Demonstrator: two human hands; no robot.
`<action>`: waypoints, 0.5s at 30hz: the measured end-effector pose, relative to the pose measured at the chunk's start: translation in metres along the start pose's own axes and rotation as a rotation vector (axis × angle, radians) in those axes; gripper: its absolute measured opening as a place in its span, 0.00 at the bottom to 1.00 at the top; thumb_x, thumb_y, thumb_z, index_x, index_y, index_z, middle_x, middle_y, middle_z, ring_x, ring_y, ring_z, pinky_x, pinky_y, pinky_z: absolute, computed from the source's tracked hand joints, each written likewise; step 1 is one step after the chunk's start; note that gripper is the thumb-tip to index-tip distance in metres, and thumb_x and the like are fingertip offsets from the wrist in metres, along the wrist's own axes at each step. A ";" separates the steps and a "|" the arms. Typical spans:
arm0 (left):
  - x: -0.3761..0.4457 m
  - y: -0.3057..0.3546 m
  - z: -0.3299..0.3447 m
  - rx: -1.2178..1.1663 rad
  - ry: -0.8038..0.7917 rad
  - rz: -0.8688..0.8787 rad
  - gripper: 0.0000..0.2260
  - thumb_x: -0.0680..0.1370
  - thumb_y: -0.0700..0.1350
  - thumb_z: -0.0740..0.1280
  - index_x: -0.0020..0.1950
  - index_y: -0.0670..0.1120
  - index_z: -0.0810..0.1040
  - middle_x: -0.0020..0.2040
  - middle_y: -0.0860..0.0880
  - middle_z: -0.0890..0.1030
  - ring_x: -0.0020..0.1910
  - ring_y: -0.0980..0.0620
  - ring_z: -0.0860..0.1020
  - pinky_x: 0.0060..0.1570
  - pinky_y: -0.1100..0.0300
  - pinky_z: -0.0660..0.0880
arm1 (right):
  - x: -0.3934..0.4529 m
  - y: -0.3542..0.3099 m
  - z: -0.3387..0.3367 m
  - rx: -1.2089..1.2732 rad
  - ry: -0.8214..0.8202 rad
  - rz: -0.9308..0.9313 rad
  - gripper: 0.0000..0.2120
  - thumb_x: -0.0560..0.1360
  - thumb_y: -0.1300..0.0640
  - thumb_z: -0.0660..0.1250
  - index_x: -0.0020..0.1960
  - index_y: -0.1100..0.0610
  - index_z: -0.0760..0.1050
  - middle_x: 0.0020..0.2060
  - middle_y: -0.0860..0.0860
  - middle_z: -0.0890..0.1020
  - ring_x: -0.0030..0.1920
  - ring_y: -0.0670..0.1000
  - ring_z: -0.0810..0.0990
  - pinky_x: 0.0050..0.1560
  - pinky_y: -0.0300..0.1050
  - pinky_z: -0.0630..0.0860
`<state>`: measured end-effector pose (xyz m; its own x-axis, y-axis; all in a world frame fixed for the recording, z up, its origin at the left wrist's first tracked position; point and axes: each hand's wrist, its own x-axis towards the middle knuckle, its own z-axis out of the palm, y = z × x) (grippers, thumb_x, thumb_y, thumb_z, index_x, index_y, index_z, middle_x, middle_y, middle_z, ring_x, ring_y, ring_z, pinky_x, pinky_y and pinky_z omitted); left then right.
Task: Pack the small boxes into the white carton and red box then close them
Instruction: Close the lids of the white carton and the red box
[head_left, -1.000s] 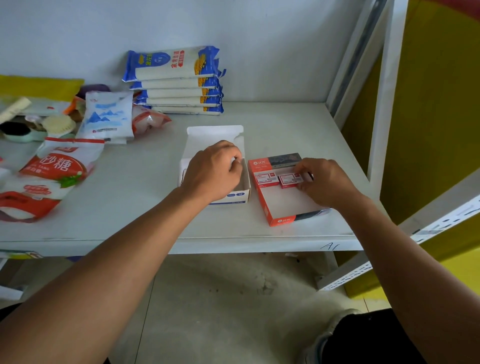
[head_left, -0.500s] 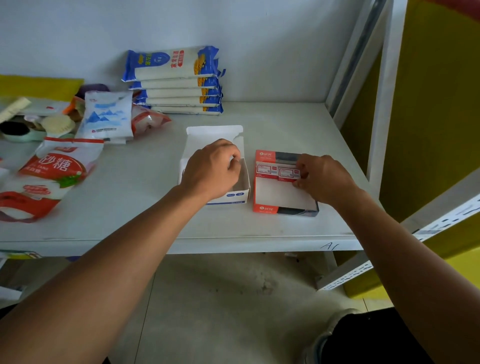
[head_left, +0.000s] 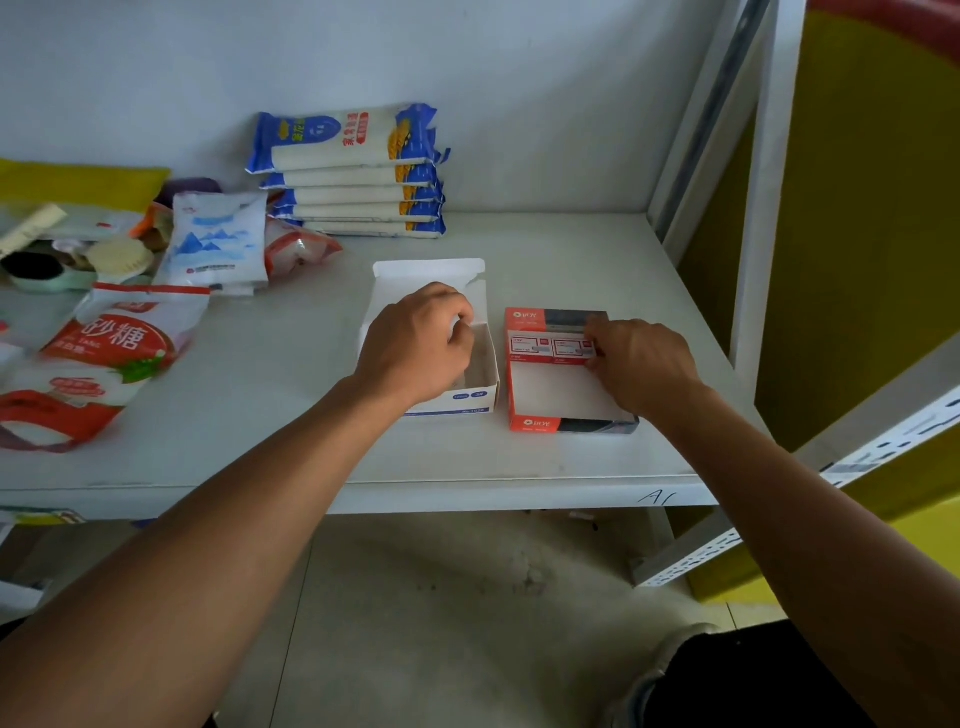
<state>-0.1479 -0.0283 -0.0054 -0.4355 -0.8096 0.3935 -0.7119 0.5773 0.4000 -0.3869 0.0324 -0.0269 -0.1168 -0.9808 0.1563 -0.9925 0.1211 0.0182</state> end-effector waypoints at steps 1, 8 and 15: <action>0.000 -0.001 -0.001 0.001 0.012 -0.002 0.06 0.76 0.43 0.63 0.47 0.45 0.79 0.51 0.50 0.81 0.47 0.48 0.78 0.47 0.54 0.76 | 0.000 0.000 0.000 0.007 0.008 -0.006 0.15 0.79 0.48 0.61 0.63 0.52 0.70 0.51 0.53 0.82 0.44 0.56 0.81 0.41 0.47 0.76; -0.001 -0.019 -0.007 -0.018 0.130 -0.103 0.08 0.74 0.43 0.62 0.49 0.46 0.80 0.53 0.51 0.81 0.49 0.48 0.79 0.48 0.55 0.75 | -0.002 0.001 0.000 0.093 0.018 -0.027 0.13 0.78 0.48 0.63 0.60 0.52 0.73 0.52 0.52 0.82 0.47 0.55 0.79 0.42 0.47 0.77; -0.005 -0.040 -0.016 -0.077 0.221 -0.370 0.13 0.76 0.43 0.62 0.59 0.45 0.77 0.61 0.47 0.77 0.56 0.46 0.76 0.50 0.58 0.69 | 0.005 -0.018 -0.002 0.116 0.281 -0.107 0.12 0.77 0.52 0.64 0.56 0.56 0.78 0.47 0.54 0.83 0.46 0.56 0.77 0.41 0.47 0.75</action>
<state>-0.1081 -0.0452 -0.0100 -0.0246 -0.9261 0.3766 -0.7511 0.2657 0.6044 -0.3692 0.0256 -0.0244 -0.0126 -0.9045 0.4263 -0.9981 -0.0147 -0.0606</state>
